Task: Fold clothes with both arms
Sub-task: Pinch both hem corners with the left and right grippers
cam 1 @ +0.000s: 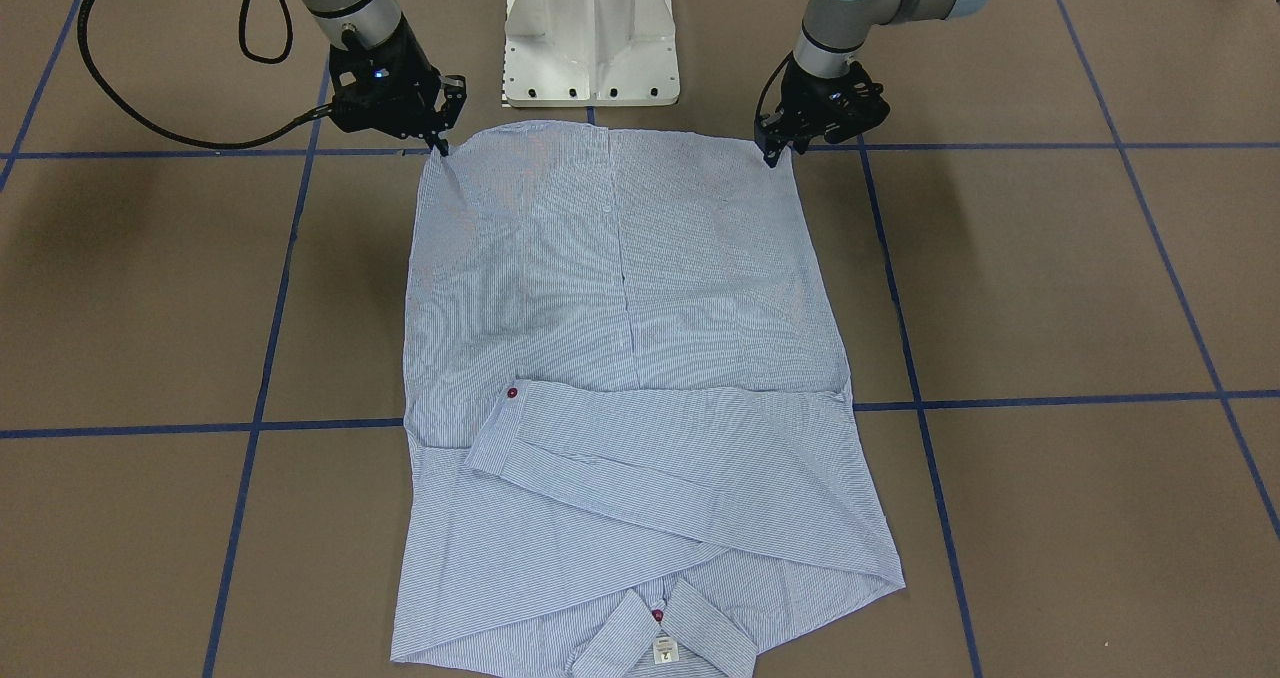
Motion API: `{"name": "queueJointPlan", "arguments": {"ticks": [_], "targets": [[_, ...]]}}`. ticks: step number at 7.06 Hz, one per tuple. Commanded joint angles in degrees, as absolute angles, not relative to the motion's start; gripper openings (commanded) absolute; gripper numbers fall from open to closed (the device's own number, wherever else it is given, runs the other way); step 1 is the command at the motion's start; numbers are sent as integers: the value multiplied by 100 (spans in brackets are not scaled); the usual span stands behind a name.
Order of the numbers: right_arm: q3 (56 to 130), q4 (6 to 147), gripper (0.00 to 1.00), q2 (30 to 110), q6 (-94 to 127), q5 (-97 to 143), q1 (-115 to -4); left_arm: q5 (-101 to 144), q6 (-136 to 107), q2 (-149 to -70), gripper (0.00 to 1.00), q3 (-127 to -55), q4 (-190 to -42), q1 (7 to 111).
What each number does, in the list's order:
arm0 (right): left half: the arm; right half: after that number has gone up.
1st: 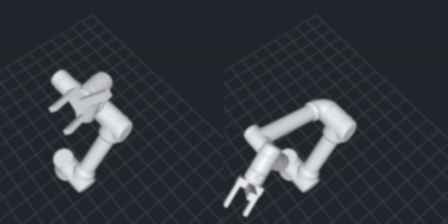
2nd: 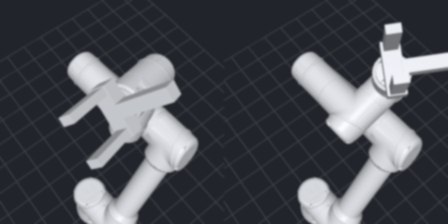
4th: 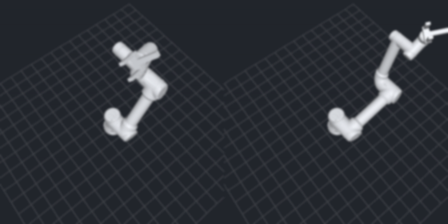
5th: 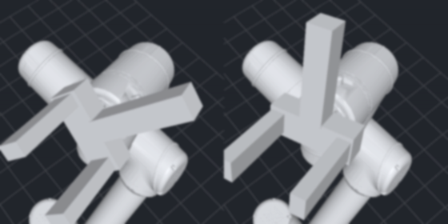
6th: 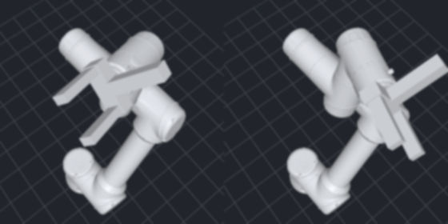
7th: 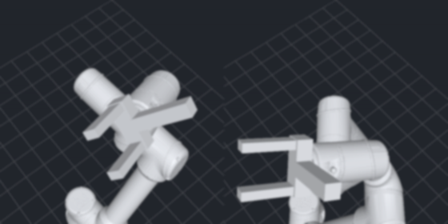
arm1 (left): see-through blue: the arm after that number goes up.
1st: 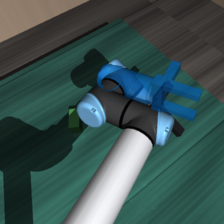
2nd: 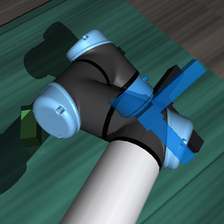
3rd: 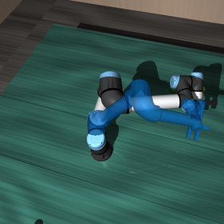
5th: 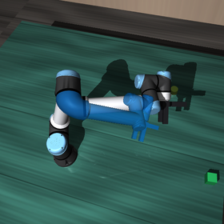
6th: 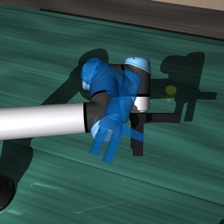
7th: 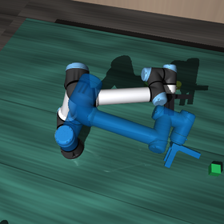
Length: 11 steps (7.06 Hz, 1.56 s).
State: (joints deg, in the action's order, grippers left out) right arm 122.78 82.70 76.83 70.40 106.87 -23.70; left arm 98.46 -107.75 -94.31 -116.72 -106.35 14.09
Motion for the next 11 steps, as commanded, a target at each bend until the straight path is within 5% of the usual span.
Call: {"name": "queueJointPlan", "arguments": {"ticks": [1, 6, 7, 8, 11], "targets": [[12278, 8262, 0, 7690, 7040, 10723, -2399, 9853, -10775, -9431, 45, -11663, -10635, 1406], [12278, 8271, 0, 7690, 7031, 10731, -2434, 9870, -10793, -9439, 23, -11654, -10635, 1406], [12278, 8271, 0, 7690, 7040, 10758, -2443, 9870, -10793, -9439, 5, -11654, -10635, 1406], [12287, 8271, 0, 7699, 7040, 10845, -2487, 9870, -10793, -9439, 0, -11663, -10635, 1406], [12550, 8271, 0, 7953, 7084, 11108, -2584, 10062, -10600, -9395, 0, -12452, -10014, 1538]]}}
